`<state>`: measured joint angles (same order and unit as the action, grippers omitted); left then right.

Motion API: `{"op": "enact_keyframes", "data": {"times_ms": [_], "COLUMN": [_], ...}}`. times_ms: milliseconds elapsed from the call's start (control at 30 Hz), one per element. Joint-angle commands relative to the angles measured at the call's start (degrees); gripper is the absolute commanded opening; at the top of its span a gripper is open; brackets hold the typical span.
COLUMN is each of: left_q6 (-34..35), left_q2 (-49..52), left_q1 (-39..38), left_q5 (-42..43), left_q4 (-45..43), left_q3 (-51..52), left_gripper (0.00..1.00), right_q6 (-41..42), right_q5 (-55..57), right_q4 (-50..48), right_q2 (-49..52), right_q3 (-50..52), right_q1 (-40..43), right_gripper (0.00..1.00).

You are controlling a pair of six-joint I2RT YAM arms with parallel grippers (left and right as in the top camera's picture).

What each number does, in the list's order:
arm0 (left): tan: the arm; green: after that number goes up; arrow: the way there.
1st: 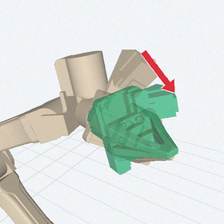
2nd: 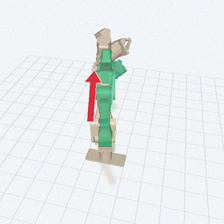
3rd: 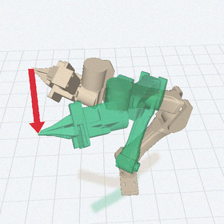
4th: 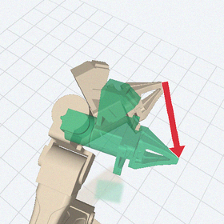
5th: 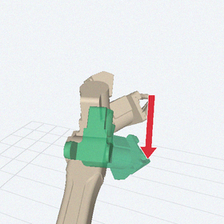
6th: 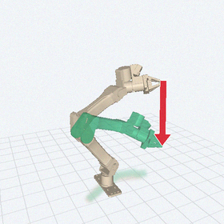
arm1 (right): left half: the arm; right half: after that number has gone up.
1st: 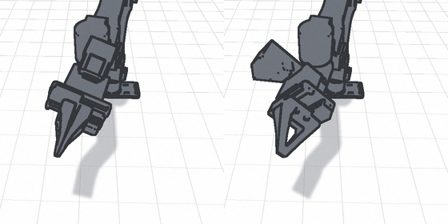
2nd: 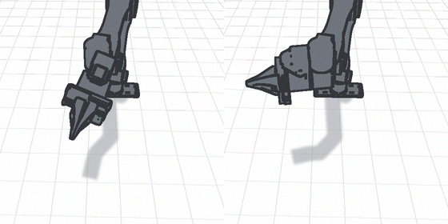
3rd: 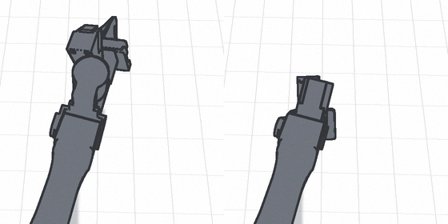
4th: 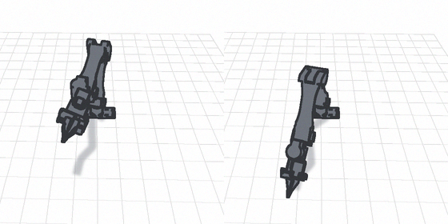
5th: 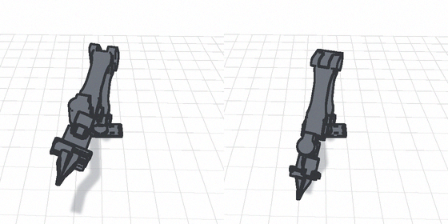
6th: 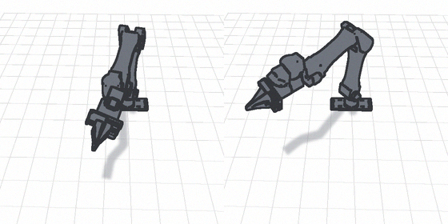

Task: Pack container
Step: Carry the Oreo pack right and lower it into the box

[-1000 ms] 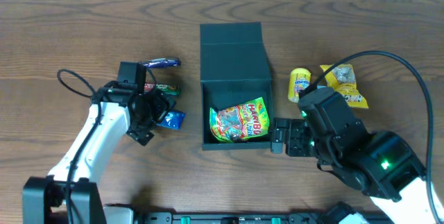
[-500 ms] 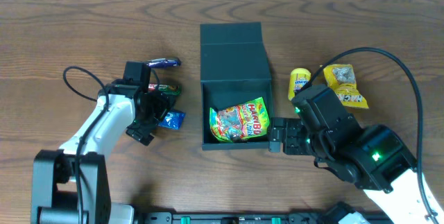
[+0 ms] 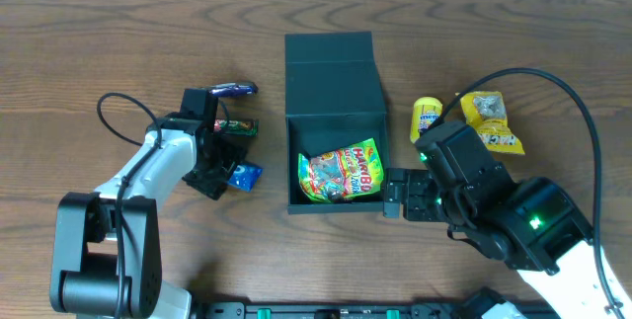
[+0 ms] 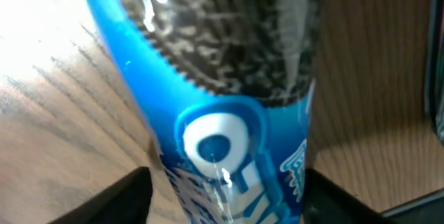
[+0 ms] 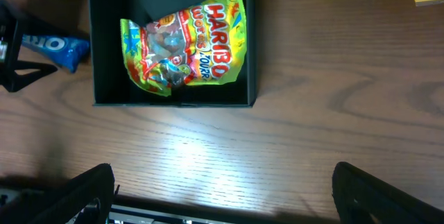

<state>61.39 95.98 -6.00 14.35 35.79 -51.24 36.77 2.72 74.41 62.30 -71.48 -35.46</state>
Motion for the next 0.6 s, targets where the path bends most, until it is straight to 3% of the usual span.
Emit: {"op": "enact_keyframes", "data": {"times_ms": [0,300,433,567], "left_q6": [-0.09,-0.94,0.26,0.59], "left_q2": [0.35,0.33,-0.24,-2.84], "left_q1": [0.37,0.37,0.37,-0.48], "left_q5": [-1.49,-3.08,1.46,4.55], "left_q4": [0.42,3.52,3.93,6.38], "left_q3": [-0.79,-0.81,-0.90,-3.54], "left_gripper": [0.60,0.35,0.06,0.06], "right_q6": [-0.85,-0.87,-0.85,-0.87], "right_q5": [0.02,0.04,0.04,0.09], "right_q4": [0.17,0.22,1.01,2.97], "right_q2": [0.02,0.02,0.00,-0.07], "right_q3": [0.46,0.46,0.46,0.46], "right_q1": [0.24,0.24,0.24,0.26], "right_gripper": [0.99,0.99,0.99,0.99]}}
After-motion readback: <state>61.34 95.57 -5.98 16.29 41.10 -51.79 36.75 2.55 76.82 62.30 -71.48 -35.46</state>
